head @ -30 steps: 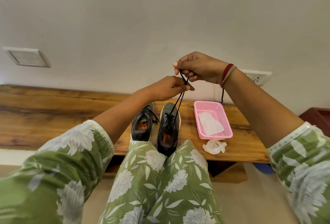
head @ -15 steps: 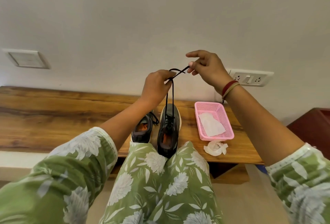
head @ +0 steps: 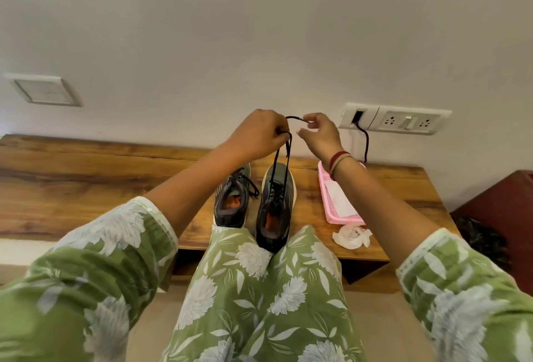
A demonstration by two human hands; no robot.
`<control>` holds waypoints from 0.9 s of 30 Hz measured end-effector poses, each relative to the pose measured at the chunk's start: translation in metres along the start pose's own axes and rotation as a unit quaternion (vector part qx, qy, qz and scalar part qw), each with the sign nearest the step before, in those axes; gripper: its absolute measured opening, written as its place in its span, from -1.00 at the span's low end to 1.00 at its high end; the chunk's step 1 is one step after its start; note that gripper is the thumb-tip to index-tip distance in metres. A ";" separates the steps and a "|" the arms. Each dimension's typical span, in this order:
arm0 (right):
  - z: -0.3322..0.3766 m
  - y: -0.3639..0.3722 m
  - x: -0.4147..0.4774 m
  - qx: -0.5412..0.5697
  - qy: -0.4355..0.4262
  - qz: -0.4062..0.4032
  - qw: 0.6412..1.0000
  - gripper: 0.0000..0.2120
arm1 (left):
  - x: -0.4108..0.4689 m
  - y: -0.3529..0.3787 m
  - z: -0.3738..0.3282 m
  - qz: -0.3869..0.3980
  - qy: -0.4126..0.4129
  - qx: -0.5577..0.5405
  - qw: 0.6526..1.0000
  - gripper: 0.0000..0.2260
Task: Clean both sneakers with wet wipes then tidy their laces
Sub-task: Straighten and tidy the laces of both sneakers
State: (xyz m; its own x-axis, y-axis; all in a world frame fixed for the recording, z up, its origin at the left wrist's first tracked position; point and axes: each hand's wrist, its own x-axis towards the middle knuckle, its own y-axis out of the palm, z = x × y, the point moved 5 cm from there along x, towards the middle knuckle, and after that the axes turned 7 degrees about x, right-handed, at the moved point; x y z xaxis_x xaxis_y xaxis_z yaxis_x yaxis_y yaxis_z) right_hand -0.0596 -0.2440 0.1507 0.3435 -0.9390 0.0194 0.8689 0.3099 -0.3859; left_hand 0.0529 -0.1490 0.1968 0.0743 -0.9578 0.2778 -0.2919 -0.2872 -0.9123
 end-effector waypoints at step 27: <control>-0.120 -0.070 -0.020 -0.012 0.072 -0.134 0.988 -0.87 | -0.070 0.045 0.135 0.087 -0.295 -0.082 0.948 -0.91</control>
State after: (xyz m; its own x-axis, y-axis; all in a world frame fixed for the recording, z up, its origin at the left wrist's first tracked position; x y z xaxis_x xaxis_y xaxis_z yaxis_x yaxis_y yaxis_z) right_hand -0.1703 -0.2645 0.0670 0.0459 -0.9989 -0.0074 0.9129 0.0450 -0.4056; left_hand 0.1634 -0.0970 0.0956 0.5175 -0.8452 -0.1334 -0.4896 -0.1647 -0.8563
